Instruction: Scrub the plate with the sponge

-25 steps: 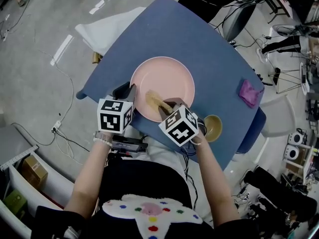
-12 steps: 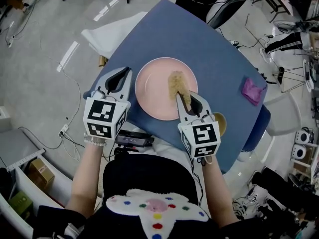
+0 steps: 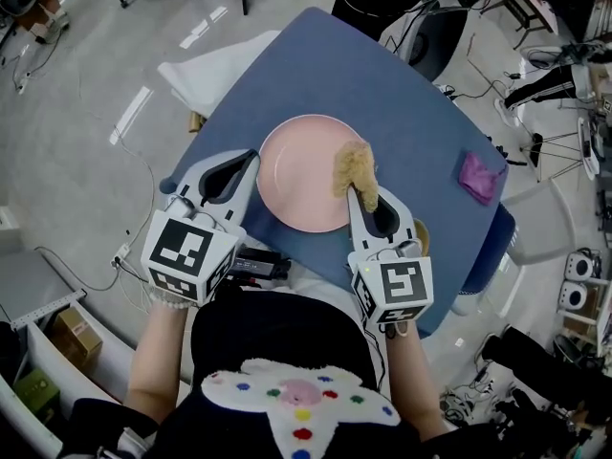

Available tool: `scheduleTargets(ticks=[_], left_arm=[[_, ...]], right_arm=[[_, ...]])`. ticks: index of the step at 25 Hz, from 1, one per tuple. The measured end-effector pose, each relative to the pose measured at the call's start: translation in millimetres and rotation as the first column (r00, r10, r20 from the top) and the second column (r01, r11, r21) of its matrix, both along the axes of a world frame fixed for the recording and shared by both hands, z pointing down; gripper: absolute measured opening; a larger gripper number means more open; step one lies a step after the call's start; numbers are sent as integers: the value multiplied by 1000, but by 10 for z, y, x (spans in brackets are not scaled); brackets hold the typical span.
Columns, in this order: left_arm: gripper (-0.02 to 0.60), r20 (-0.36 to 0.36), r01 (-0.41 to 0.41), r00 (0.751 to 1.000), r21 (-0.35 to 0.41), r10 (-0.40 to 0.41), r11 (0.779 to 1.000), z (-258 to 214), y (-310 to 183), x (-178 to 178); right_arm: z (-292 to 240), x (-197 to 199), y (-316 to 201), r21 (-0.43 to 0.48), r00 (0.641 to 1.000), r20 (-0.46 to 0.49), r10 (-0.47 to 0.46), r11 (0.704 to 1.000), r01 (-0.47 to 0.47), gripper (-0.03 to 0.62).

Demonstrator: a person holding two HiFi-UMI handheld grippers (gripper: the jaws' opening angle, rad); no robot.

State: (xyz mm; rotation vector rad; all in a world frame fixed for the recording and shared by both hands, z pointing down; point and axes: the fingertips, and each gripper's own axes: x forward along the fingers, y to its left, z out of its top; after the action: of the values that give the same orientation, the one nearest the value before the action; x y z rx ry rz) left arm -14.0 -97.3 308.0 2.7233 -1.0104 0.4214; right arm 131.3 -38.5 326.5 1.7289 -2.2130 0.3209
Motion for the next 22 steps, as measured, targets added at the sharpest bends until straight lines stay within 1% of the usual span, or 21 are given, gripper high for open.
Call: scheduleTargets(ticks=[2, 6, 11, 16, 22], left_arm=[[11, -9, -4, 1000, -12, 3, 1000, -13, 37, 14], [11, -11, 2, 1000, -5, -2, 1000, -20, 77, 19], [11, -8, -10, 1000, -16, 10, 1000, 34, 95, 21], [11, -21, -25, 999, -34, 24, 999, 71, 120, 50], [11, -25, -38, 999, -37, 37, 999, 73, 172, 84]], right_arm=[[-39, 6, 25, 8, 1000, 5, -1, 1000, 1, 54], [-50, 19, 62, 7, 1000, -4, -9, 1000, 9, 54], [-17, 5, 92, -8, 1000, -17, -14, 1000, 14, 54], [14, -1, 99, -13, 1000, -25, -11, 1000, 10, 54], [23, -1, 110, -18, 999, -36, -24, 1000, 23, 53]])
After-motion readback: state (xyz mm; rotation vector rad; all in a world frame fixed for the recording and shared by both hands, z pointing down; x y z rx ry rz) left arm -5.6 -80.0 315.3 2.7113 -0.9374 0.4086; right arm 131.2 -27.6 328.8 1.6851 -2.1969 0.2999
